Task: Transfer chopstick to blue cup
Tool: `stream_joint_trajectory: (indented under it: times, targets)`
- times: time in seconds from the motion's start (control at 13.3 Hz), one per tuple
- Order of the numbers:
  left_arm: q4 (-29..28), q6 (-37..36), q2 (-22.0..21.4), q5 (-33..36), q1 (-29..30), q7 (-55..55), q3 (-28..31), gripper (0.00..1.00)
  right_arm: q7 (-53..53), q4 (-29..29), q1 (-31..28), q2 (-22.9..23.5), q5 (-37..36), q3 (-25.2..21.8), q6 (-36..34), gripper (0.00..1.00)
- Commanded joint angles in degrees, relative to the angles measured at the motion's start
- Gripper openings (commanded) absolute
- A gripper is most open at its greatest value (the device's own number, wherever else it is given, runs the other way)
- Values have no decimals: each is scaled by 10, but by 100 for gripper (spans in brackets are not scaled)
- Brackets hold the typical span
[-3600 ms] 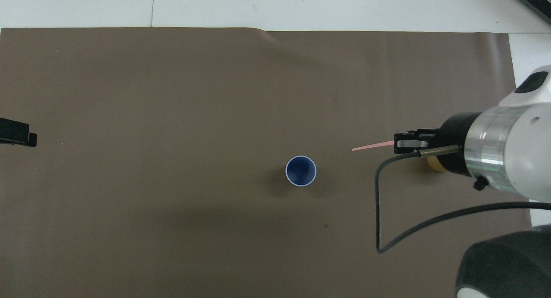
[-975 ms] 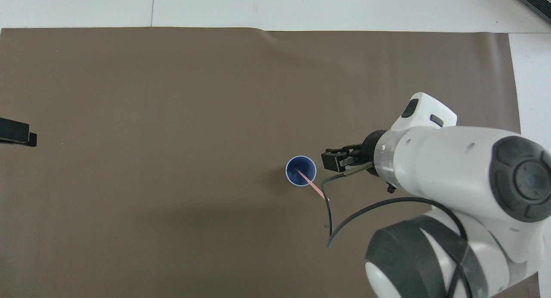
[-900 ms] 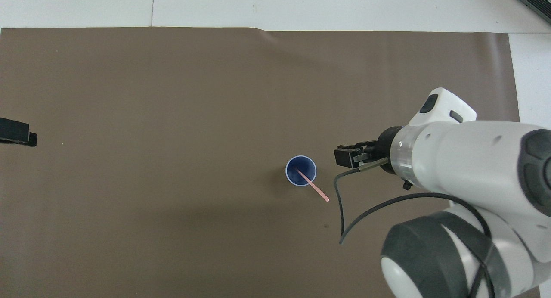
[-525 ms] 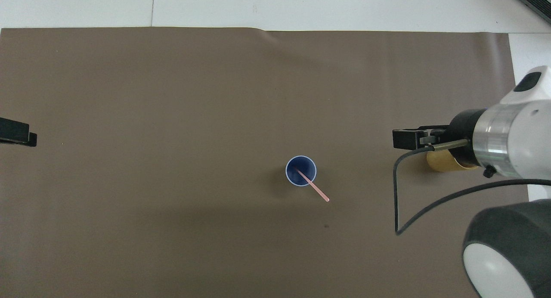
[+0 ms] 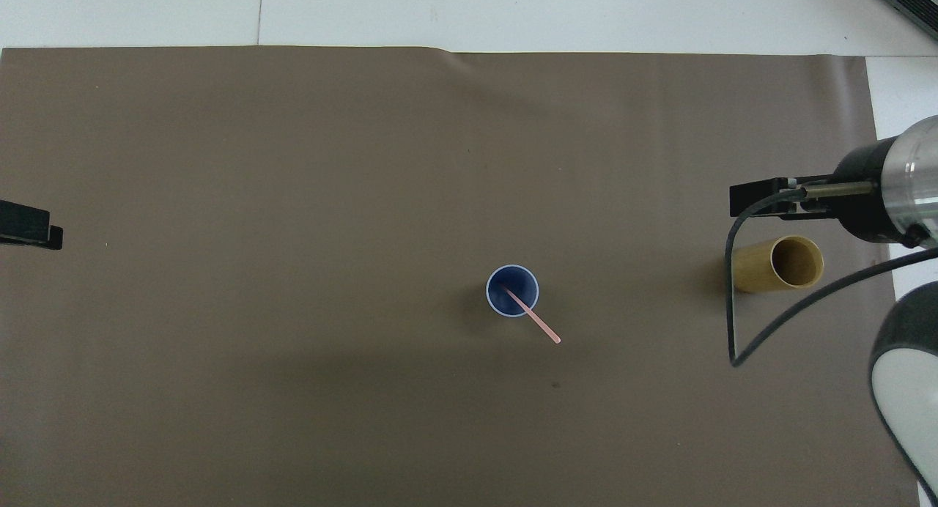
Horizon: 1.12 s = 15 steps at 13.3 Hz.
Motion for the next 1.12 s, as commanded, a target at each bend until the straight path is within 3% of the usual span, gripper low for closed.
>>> stream_joint_trajectory:
  times: [0.0,0.38,0.6,1.05]
  targets:
    - [1,-10,-4,-7,8,2,-3,100,19,22,-3,12,-8,4,-27,100]
    - [1,-10,-4,-7,8,2,-3,100,19,25,-25,14,-3,0,-55,100]
    - [1,-10,-4,-7,8,2,-3,100,19,21,-7,6,-1,-30,-77,100]
    - [1,-10,-4,-7,8,2,-3,100,21,-2,113,-11,0,-171,-85,100]
